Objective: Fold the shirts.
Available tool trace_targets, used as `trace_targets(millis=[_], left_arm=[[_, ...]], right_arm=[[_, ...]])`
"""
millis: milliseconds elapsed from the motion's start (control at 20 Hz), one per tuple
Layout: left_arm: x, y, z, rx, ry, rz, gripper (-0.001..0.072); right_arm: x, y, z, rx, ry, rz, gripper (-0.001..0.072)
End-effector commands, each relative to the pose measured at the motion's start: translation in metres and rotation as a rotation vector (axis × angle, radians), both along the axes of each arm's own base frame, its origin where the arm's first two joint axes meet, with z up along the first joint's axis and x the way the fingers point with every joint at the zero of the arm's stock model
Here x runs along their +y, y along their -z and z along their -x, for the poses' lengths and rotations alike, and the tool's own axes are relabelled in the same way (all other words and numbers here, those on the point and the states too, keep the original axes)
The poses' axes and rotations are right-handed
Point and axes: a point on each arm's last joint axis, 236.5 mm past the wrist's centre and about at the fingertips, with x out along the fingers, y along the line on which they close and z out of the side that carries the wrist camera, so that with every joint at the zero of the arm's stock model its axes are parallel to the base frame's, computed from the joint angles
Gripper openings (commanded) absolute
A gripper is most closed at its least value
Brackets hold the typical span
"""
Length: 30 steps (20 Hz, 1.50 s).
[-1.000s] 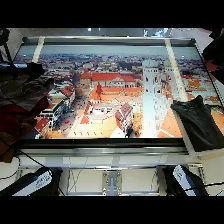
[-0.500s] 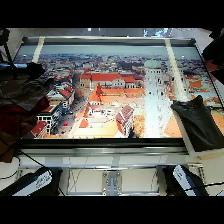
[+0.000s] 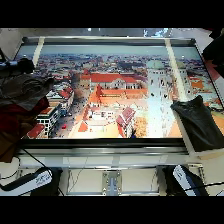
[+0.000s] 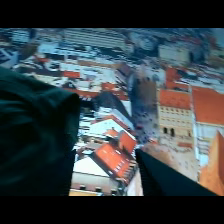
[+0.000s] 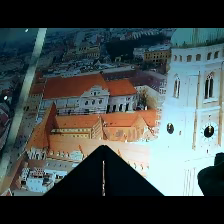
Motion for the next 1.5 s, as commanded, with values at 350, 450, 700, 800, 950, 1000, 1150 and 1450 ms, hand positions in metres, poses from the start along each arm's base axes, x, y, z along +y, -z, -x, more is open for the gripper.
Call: trace_targets(millis=[350,450,700,800,950,1000,1150,1450], left_arm=[[0.15,0.178,-0.008,0.106,-0.648,0.683,0.0583],[0.165,0.19,-0.012,0.056,-0.719,0.8,0.0583],[0.206,0.195,-0.021,-0.104,-0.848,0.906,0.0582],[0.21,0.202,-0.026,-0.134,-0.883,0.951,0.0581],[0.204,0.225,-0.029,-0.11,-0.915,1.032,0.0582],[0.206,0.23,-0.03,-0.112,-0.928,1.043,0.058],[0.213,0.241,-0.034,-0.142,-0.964,1.05,0.0573],[0.212,0.23,-0.045,-0.166,-0.919,0.999,0.0011]], right_arm=[[0.0,-0.015,-0.007,-0.065,0.014,-0.02,0.001],[0.0,-0.015,-0.007,-0.065,0.014,-0.021,0.001],[0.001,-0.015,-0.007,-0.065,0.014,-0.03,0.001],[0.002,-0.017,-0.008,-0.069,0.011,-0.035,0.001],[0.001,-0.018,-0.008,-0.073,0.015,-0.035,0.001],[0.0,-0.019,-0.009,-0.079,0.019,-0.035,0.001],[-0.002,-0.022,-0.012,-0.096,0.031,-0.037,0.001],[-0.005,-0.026,-0.014,-0.101,0.062,-0.077,0.001]])
